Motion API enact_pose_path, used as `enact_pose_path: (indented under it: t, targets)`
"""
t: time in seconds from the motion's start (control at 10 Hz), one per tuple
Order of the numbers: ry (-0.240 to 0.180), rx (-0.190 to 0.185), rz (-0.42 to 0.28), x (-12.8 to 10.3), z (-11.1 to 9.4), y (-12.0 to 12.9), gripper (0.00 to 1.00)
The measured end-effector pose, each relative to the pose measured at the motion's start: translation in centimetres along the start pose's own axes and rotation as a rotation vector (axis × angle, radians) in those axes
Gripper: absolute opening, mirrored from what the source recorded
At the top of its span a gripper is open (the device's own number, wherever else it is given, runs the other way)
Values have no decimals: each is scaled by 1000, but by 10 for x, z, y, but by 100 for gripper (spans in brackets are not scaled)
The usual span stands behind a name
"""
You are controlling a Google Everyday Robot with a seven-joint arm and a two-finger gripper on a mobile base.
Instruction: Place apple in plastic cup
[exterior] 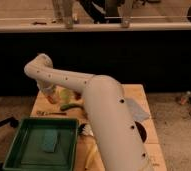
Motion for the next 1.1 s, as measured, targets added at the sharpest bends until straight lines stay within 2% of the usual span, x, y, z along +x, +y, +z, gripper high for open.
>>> enact_pose_path:
  t: [0.6,1.1]
  targets:
    - [35,15,61,39,-25,14,0]
    - [18,27,103,62,-25,26,0]
